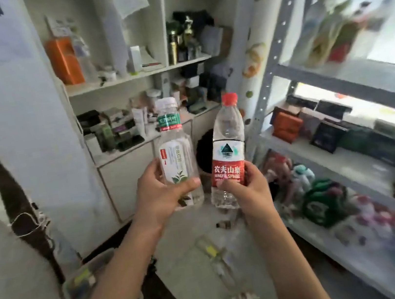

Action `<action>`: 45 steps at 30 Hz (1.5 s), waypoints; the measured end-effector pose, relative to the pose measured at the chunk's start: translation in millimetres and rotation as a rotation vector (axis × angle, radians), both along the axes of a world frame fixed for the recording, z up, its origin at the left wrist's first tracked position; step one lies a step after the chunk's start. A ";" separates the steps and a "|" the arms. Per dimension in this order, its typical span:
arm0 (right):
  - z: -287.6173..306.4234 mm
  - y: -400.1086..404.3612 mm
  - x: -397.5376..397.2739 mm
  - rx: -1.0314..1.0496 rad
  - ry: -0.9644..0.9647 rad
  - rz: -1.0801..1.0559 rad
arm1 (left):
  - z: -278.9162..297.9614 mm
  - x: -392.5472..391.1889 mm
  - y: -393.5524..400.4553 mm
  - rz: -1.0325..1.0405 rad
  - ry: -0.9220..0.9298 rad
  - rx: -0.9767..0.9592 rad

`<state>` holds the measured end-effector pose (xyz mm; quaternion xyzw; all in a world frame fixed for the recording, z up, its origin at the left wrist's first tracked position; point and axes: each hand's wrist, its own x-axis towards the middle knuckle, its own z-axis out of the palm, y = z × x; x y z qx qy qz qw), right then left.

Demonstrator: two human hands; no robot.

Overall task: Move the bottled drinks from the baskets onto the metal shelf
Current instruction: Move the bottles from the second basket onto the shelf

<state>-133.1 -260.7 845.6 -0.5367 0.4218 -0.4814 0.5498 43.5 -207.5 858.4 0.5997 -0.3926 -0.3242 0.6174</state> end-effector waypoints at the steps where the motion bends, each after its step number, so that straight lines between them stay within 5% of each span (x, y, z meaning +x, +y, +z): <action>1: 1.8 -0.4 -14.9 0.007 -0.002 -0.046 | 2.0 -12.5 -8.7 -0.027 0.003 0.001; 22: 75.3 -102.8 -341.3 -0.170 -0.005 -0.317 | 75.5 -330.3 -186.9 -0.408 -0.073 -0.119; 45: 136.4 -371.1 -402.8 -0.197 0.074 -0.461 | 119.8 -384.8 -454.5 -0.437 -0.220 -0.254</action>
